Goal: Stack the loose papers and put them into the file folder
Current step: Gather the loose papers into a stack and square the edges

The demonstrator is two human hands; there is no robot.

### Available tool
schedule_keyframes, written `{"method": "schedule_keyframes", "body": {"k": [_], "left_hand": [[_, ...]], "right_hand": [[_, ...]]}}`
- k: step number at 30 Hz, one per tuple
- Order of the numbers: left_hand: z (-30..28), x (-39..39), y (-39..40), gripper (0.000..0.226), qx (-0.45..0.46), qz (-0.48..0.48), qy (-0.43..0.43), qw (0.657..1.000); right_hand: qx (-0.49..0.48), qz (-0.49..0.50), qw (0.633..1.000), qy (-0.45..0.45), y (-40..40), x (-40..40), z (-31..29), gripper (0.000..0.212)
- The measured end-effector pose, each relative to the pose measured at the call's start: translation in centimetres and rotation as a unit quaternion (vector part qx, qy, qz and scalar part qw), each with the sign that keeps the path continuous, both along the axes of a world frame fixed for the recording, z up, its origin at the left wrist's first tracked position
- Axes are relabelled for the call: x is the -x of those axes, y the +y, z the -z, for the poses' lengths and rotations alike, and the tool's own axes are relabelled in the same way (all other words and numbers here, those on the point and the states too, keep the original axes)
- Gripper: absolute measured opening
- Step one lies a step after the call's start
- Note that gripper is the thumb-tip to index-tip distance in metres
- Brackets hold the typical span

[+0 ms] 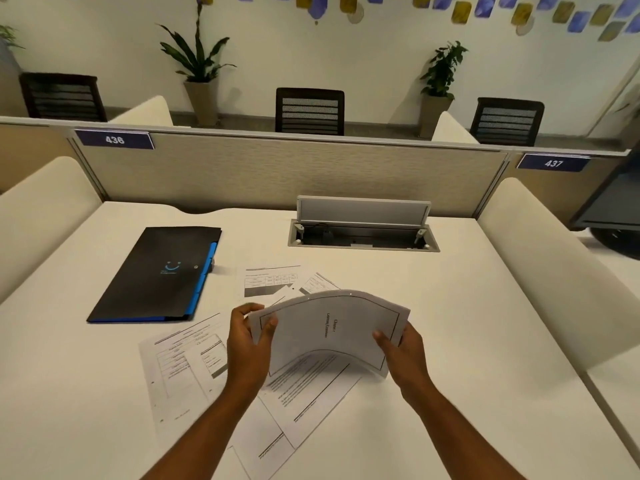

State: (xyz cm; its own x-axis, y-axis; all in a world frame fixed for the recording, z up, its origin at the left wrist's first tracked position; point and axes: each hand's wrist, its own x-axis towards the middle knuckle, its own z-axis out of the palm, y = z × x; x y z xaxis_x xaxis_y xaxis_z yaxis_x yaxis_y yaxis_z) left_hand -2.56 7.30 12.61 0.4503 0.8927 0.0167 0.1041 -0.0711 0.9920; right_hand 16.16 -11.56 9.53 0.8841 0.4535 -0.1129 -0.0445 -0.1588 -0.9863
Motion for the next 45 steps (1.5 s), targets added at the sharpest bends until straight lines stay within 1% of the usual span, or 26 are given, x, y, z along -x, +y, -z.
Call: {"method": "schedule_keyframes", "body": {"k": [2, 4, 5, 6, 8, 10, 11, 14, 17, 20, 23, 27, 28, 29, 31, 32, 33, 34, 35, 36, 37, 40, 42, 45], "left_hand": [[0.9, 0.3, -0.3, 0.036, 0.002, -0.005, 0.031, 0.999], [1.4, 0.5, -0.3, 0.037, 0.0, -0.012, 0.04, 0.999], [1.5, 0.6, -0.2, 0.039, -0.001, -0.009, 0.042, 0.999], [1.5, 0.6, -0.2, 0.04, -0.003, -0.003, 0.044, 0.999], [1.4, 0.5, -0.2, 0.042, -0.008, 0.005, 0.044, 0.999], [1.4, 0.3, -0.4, 0.043, -0.007, 0.007, 0.048, 0.999], [1.4, 0.3, -0.4, 0.044, -0.002, 0.007, 0.053, 0.999], [1.8, 0.3, -0.5, 0.048, 0.006, 0.004, 0.06, 0.998], [2.0, 0.4, -0.5, 0.04, 0.002, 0.016, 0.062, 0.998], [1.9, 0.3, -0.6, 0.044, 0.003, 0.016, 0.067, 0.998], [1.8, 0.2, -0.6, 0.038, 0.006, 0.024, 0.067, 0.997], [1.8, 0.1, -0.4, 0.039, 0.02, 0.017, 0.073, 0.997], [1.9, 0.1, -0.3, 0.041, 0.025, 0.016, 0.076, 0.997], [1.8, 0.2, -0.3, 0.043, 0.031, 0.015, 0.078, 0.996], [1.7, 0.0, -0.3, 0.045, 0.041, 0.014, 0.081, 0.996], [1.5, -0.1, -0.3, 0.045, 0.045, 0.012, 0.08, 0.996], [1.3, -0.3, -0.5, 0.046, 0.05, 0.012, 0.076, 0.996], [1.1, -0.4, -0.6, 0.046, 0.054, 0.014, 0.074, 0.996], [0.8, -0.6, -0.8, 0.045, 0.054, 0.017, 0.071, 0.996], [0.7, -0.8, -0.9, 0.045, 0.053, 0.019, 0.071, 0.996], [0.5, -0.9, -1.0, 0.047, 0.05, 0.019, 0.069, 0.996], [0.1, -1.1, -1.2, 0.061, 0.043, 0.003, 0.07, 0.997], [0.2, -1.0, -1.4, 0.063, 0.034, 0.004, 0.068, 0.997], [0.9, -0.6, -1.9, 0.074, 0.053, 0.013, 0.099, 0.994]], "right_hand": [[0.01, 0.005, 0.999, -0.045, -0.4, 0.2, 0.0, 0.051], [0.023, 0.004, 0.99, -0.143, -0.7, 0.1, -0.8, 0.069], [0.036, -0.001, 0.978, -0.205, -0.8, 0.0, -1.3, 0.076], [0.055, -0.008, 0.961, -0.27, -1.0, -0.2, -1.6, 0.079], [0.11, -0.035, 0.915, -0.387, -1.1, -0.8, -2.2, 0.075], [0.163, -0.058, 0.87, -0.461, -1.2, -1.2, -2.5, 0.067], [0.176, -0.058, 0.861, -0.474, -1.3, -1.2, -2.5, 0.064], [0.189, -0.046, 0.854, -0.482, -1.4, -1.0, -2.3, 0.063], [0.197, -0.043, 0.846, -0.494, -1.4, -0.8, -2.2, 0.066], [0.191, -0.037, 0.853, -0.484, -1.4, -0.8, -2.2, 0.066], [0.194, -0.044, 0.854, -0.481, -1.2, -0.7, -2.1, 0.07], [0.145, -0.028, 0.872, -0.467, -0.7, -0.5, -2.1, 0.077], [0.11, -0.018, 0.892, -0.437, -0.6, -0.4, -2.0, 0.078], [0.065, -0.001, 0.923, -0.379, -0.6, -0.3, -1.5, 0.081], [-0.023, 0.028, 0.979, -0.201, -0.8, -0.1, -0.8, 0.096], [-0.046, 0.025, 0.992, -0.117, -0.9, -0.1, -0.5, 0.097], [-0.049, 0.011, 0.997, -0.058, -0.8, 0.0, -0.2, 0.086], [-0.036, -0.002, 0.999, -0.038, -0.7, 0.1, 0.0, 0.066], [-0.025, 0.003, 0.999, -0.034, -0.6, 0.2, 0.1, 0.043], [-0.02, 0.022, 0.999, -0.034, -0.4, 0.2, -0.1, 0.027], [-0.033, 0.042, 0.998, -0.027, -0.1, 0.2, -0.5, 0.02], [-0.058, 0.06, 0.996, -0.035, 0.1, 0.3, -1.7, 0.027], [-0.046, 0.055, 0.997, -0.041, -0.1, 0.5, -1.5, 0.03], [-0.028, 0.064, 0.997, 0.015, -0.5, 1.3, 0.1, 0.027]]}}
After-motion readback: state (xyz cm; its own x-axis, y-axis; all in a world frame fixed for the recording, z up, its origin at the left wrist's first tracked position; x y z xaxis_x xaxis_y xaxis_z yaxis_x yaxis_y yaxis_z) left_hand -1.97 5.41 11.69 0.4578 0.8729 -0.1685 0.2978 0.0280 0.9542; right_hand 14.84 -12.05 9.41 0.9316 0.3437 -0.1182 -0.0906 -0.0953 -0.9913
